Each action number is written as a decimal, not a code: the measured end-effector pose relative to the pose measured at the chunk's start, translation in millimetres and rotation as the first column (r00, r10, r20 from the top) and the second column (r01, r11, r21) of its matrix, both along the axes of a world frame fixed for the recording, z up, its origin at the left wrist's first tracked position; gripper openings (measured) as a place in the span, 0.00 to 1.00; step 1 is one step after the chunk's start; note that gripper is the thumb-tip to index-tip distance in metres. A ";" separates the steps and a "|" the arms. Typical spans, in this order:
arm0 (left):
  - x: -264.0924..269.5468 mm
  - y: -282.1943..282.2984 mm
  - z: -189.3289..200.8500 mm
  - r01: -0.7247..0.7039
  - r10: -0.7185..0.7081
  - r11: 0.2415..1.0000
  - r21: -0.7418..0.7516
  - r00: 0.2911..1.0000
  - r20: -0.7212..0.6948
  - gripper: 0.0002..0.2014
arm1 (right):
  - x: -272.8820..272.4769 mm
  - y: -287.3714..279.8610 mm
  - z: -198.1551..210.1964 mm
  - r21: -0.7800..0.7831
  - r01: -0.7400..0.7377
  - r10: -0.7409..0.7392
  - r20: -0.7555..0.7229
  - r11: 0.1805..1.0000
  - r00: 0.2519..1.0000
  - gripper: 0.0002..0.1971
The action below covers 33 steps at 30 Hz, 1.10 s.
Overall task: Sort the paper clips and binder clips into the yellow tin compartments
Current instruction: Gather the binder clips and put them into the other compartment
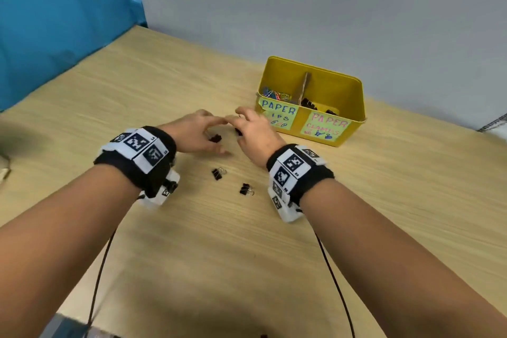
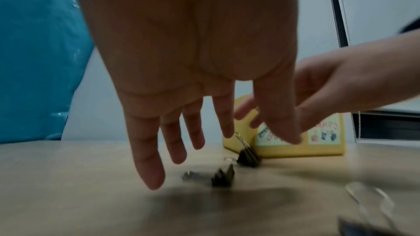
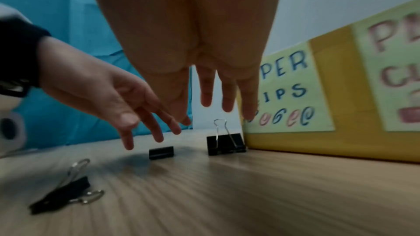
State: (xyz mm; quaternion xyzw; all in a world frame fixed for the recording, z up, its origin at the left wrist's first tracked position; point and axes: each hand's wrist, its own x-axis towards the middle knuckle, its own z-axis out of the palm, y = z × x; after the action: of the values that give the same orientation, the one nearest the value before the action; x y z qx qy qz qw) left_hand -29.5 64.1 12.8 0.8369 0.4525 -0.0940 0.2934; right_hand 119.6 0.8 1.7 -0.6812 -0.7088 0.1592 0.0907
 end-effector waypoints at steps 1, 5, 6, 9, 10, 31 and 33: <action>-1.3 -6.5 -3.5 0.022 -0.023 0.999 -0.025 0.999 -0.027 0.42 | -5.0 7.9 -4.5 -0.086 0.010 -0.006 0.039 0.996 0.999 0.31; 9.3 -30.2 -18.8 0.147 -0.140 0.989 0.032 0.975 -0.174 0.50 | -7.1 22.5 -15.0 -0.222 0.017 0.031 0.212 0.975 0.977 0.29; 10.8 -35.1 -22.5 0.161 -0.149 0.985 0.058 0.974 -0.173 0.48 | -5.3 20.5 -14.6 -0.211 0.005 0.043 0.224 0.977 0.974 0.25; 9.5 -43.3 -28.2 0.125 -0.122 0.990 0.062 0.991 -0.060 0.32 | 7.9 7.0 -10.4 -0.245 -0.007 0.029 0.085 0.969 0.996 0.17; 7.8 -44.8 -28.7 0.116 -0.115 0.992 0.046 0.993 -0.019 0.26 | 13.3 1.1 -8.2 -0.283 -0.009 0.019 0.031 0.959 0.999 0.16; -4.9 -63.0 -25.9 0.052 -0.058 0.995 0.089 0.996 0.066 0.09 | -7.8 -73.9 -11.1 -0.244 -0.026 0.042 0.059 0.969 0.997 0.09; 0.8 -63.7 -25.4 0.064 -0.069 0.994 0.088 0.996 0.054 0.09 | 1.2 -78.3 -11.3 -0.240 0.025 -0.021 0.020 0.970 1.000 0.09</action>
State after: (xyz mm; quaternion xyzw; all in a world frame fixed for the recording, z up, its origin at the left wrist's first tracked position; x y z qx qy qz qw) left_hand -28.7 0.4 -12.6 0.8658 0.4192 -0.0602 0.2665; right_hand 120.8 -77.5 -9.6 -0.6965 -0.6773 0.2370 0.0033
